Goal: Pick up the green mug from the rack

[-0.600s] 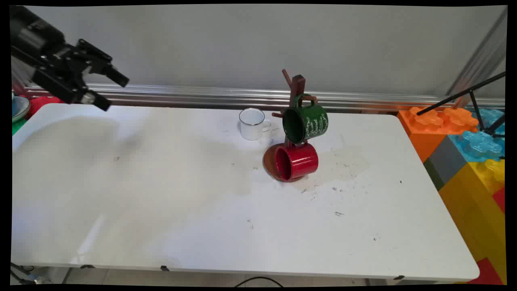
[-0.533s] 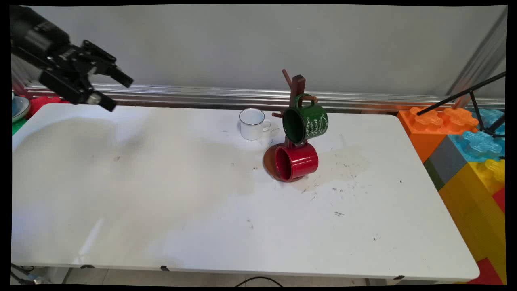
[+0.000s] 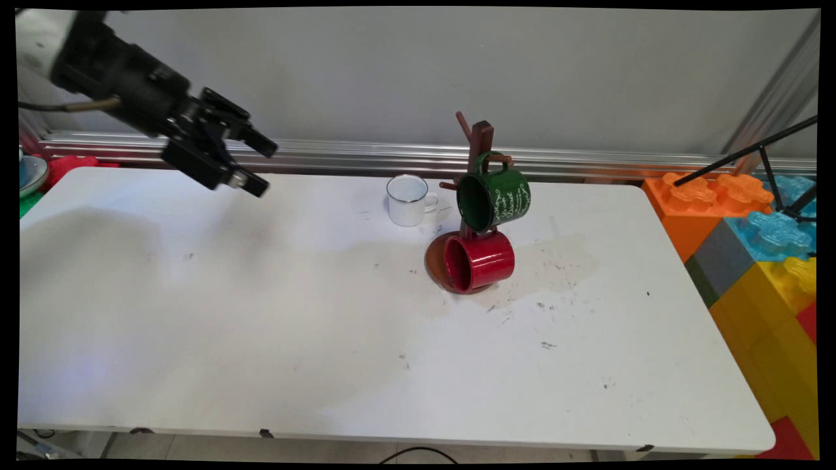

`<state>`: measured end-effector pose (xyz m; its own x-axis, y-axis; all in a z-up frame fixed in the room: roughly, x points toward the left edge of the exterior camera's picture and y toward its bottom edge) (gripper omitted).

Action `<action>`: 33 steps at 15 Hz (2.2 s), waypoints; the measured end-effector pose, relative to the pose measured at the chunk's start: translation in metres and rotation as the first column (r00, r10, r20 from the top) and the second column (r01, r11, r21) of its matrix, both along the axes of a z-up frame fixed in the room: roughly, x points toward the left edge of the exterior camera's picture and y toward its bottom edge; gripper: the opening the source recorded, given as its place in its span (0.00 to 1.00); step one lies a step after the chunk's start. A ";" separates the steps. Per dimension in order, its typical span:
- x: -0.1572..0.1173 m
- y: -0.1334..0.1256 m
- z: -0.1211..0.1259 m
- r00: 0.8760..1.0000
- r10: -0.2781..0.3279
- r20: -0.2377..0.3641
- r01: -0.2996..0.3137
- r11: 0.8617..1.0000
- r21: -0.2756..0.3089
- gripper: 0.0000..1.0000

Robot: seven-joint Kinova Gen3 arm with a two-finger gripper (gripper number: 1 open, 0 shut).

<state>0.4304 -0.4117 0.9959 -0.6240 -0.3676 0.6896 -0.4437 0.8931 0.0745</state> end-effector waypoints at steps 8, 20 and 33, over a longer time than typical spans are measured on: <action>-0.083 -0.004 -0.043 0.997 0.081 -0.020 -0.081 0.996 0.025 1.00; -0.159 -0.003 -0.087 0.973 0.161 -0.166 -0.162 0.987 0.007 1.00; -0.191 0.003 -0.128 0.917 0.209 -0.339 -0.236 0.971 -0.040 1.00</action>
<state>0.2398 -0.4087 0.8681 -0.2639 -0.4071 0.8744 -0.5939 0.7829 0.1853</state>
